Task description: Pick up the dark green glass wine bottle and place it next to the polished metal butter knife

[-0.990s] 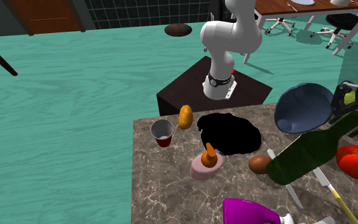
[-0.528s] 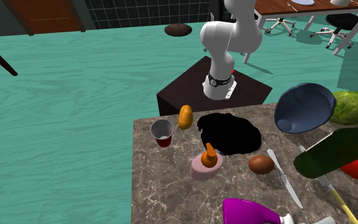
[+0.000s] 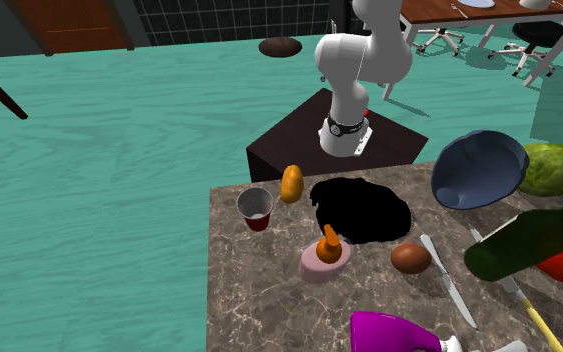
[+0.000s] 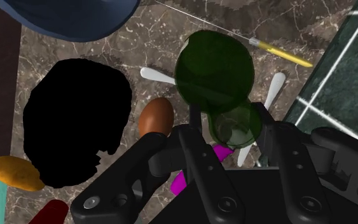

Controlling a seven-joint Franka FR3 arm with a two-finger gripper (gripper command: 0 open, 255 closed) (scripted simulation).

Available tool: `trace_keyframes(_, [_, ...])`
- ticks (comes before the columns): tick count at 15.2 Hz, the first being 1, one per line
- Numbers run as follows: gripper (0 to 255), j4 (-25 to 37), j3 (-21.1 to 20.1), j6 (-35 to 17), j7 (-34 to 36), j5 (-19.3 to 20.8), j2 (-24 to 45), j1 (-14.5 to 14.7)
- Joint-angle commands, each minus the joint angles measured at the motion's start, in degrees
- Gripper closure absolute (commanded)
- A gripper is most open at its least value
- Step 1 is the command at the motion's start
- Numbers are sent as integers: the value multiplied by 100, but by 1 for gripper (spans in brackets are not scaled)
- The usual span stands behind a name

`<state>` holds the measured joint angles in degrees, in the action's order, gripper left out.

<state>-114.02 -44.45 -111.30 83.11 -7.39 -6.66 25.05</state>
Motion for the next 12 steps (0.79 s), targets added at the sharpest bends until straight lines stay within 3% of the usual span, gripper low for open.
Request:
trace_keyframes(1, [255, -106, -18, -155, 14, 35, 57, -1])
trace_keyframes(5, [255, -328, -51, -442, 45, 84, 141, 6])
trace_keyframes(12, [255, -328, -51, -442, 45, 84, 141, 6])
